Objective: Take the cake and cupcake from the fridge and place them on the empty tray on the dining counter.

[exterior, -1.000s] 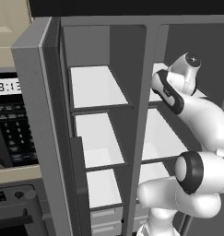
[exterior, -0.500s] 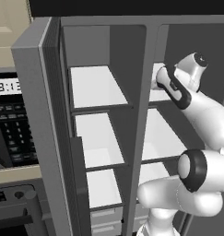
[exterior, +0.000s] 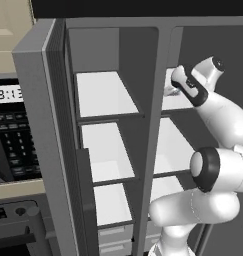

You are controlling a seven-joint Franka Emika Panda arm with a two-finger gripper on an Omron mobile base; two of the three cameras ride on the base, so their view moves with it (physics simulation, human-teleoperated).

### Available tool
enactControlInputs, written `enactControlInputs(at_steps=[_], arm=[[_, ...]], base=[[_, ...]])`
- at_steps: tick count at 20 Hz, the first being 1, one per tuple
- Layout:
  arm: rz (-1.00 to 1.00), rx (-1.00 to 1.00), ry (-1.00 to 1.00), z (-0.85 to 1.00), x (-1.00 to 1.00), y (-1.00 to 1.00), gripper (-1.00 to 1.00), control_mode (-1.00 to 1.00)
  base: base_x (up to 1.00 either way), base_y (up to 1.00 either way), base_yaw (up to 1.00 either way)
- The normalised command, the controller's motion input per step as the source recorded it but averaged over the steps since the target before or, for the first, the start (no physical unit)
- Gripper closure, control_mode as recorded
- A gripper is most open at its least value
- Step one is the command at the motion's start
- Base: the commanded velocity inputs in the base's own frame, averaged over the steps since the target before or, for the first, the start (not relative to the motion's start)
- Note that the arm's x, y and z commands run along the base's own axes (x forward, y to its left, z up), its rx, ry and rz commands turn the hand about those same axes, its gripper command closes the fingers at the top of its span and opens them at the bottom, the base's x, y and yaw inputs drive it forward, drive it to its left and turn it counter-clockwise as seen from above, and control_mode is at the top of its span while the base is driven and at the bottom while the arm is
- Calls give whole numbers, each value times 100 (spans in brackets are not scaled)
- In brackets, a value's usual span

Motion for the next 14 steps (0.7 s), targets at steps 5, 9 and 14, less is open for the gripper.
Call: enactControlInputs(at_steps=[5,9,14], arm=[[9,-2,0,-36,15,2,100,-100],[0,-6,0,-12,-24,10,100,-100],[-1,-5,-5,7,-86,9,100,-100]], base=[[0,0,0],[0,0,0],[0,0,0]])
